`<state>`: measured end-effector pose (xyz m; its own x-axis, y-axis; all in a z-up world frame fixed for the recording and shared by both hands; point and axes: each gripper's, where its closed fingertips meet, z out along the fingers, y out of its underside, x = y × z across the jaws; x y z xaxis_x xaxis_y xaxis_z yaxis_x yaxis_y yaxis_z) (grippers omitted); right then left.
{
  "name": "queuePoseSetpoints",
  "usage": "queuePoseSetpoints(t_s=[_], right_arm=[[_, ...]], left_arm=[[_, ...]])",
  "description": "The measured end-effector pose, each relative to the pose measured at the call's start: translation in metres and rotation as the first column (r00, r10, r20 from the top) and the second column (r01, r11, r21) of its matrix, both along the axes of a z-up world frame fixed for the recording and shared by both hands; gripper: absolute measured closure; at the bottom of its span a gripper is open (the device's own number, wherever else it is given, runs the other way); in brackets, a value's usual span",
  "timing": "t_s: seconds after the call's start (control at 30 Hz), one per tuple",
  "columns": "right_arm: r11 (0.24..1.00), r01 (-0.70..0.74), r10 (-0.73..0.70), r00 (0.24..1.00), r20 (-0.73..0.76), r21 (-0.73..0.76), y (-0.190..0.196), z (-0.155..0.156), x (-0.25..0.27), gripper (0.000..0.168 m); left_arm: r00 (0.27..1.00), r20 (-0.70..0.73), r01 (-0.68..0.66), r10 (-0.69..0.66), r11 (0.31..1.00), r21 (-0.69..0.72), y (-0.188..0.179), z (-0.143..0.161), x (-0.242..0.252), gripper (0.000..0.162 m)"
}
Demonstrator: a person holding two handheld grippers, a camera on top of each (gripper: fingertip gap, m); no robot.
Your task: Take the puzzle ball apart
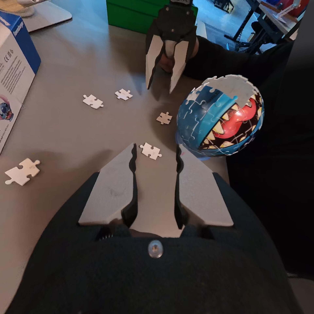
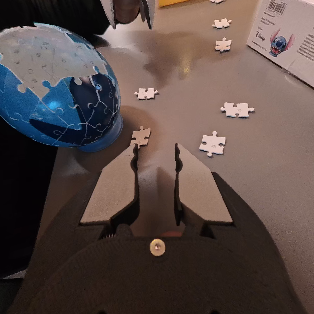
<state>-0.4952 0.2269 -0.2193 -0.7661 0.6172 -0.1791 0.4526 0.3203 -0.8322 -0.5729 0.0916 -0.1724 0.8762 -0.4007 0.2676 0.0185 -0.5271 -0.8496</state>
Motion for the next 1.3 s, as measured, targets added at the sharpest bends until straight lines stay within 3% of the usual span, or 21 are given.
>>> queuePoseSetpoints(t_s=[0.1, 0.3, 0.53, 0.7, 0.93, 1.3], right_arm=[[0.997, -0.066, 0.066, 0.998, 0.002, -0.041, -0.008, 0.008, 0.012, 0.126], [0.935, -0.284, 0.298, 0.954, 0.038, -0.214, -0.039, 0.024, 0.061, 0.110], [0.942, -0.317, 0.326, 0.943, 0.074, -0.108, -0.063, 0.004, 0.069, 0.104], [0.927, -0.352, 0.362, 0.930, 0.060, -0.134, -0.070, 0.010, 0.074, 0.100], [0.926, -0.359, 0.367, 0.929, 0.050, -0.120, -0.078, 0.010, 0.070, 0.095], [0.936, -0.343, 0.345, 0.938, 0.011, -0.081, -0.076, 0.007, 0.063, 0.093]], left_arm=[[0.998, 0.055, 0.020, -0.019, 1.000, -0.007, -0.010, -0.002, 0.008, 0.112], [0.973, 0.199, 0.116, -0.115, 0.993, 0.009, -0.028, 0.000, 0.057, 0.082], [0.987, 0.134, 0.095, -0.086, 0.994, -0.060, -0.017, -0.014, 0.094, 0.056], [0.987, 0.154, 0.058, -0.045, 0.995, -0.081, -0.010, -0.018, 0.103, 0.056], [0.983, 0.159, 0.112, -0.097, 0.990, -0.090, -0.009, -0.024, 0.117, 0.064], [0.984, 0.124, 0.136, -0.129, 0.990, -0.045, -0.001, -0.024, 0.114, 0.058]])
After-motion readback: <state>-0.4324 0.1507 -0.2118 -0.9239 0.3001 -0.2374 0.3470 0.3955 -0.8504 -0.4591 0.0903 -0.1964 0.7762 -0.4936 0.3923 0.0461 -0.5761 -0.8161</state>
